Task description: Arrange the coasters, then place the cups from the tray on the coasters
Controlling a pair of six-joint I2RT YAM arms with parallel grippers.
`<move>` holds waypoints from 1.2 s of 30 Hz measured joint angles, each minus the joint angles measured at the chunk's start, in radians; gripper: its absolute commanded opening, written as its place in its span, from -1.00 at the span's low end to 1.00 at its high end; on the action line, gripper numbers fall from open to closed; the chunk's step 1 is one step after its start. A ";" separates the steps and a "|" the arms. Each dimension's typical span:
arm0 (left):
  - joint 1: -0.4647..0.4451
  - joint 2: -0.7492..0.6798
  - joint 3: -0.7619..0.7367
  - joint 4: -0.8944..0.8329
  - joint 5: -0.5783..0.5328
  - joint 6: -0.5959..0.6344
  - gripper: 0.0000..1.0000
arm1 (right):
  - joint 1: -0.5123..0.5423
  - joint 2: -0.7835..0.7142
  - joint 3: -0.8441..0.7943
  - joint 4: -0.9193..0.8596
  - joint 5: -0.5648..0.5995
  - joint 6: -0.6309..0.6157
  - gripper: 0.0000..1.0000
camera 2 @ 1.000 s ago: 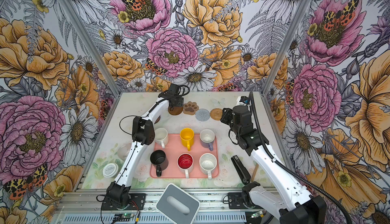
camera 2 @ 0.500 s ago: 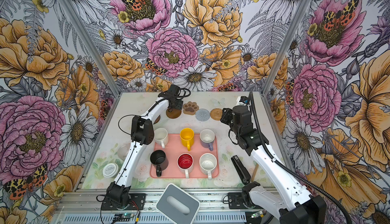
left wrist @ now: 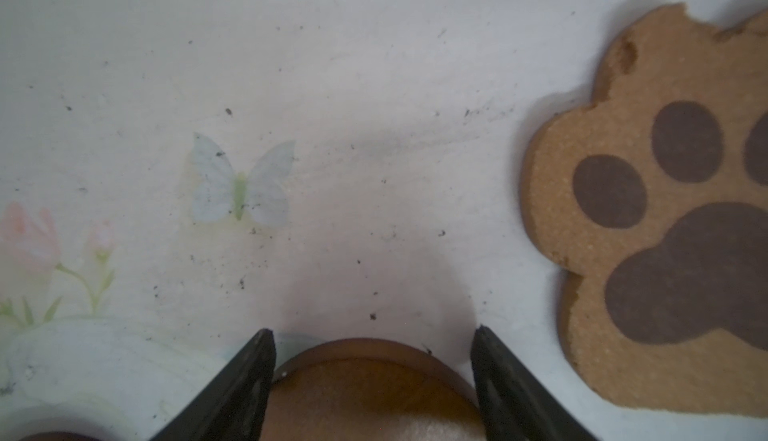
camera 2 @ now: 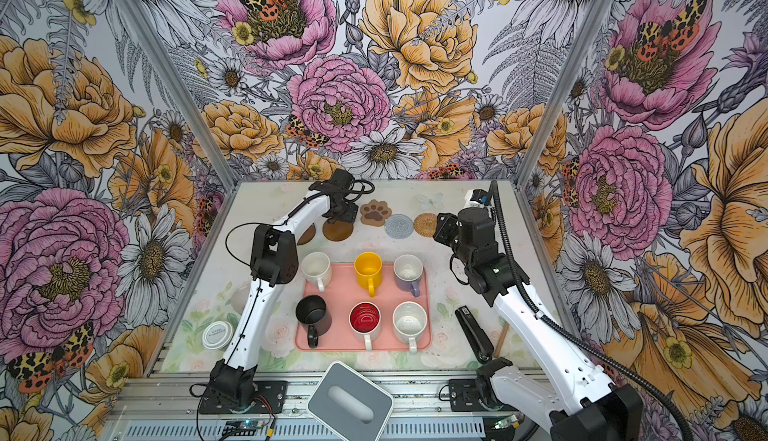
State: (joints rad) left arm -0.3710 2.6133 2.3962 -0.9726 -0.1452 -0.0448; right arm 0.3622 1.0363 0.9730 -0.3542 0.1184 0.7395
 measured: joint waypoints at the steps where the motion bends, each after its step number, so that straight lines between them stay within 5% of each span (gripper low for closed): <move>1: 0.000 -0.003 -0.005 -0.001 0.000 0.000 0.51 | 0.000 0.000 0.000 0.000 0.000 0.000 -0.39; 15: 0.002 -0.032 -0.038 -0.028 0.000 -0.027 0.54 | 0.000 0.000 0.000 0.000 -0.019 0.000 -0.39; 29: -0.017 -0.010 0.281 -0.069 0.033 -0.140 0.55 | 0.000 0.007 0.000 0.000 -0.019 0.000 -0.39; 36: -0.068 0.070 0.299 -0.031 0.069 -0.191 0.45 | 0.000 0.005 0.000 0.000 -0.018 0.000 -0.39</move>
State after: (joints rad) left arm -0.4389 2.6835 2.6949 -1.0031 -0.0765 -0.2356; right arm 0.3626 1.0416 0.9730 -0.3542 0.1001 0.7399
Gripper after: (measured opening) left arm 0.738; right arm 0.306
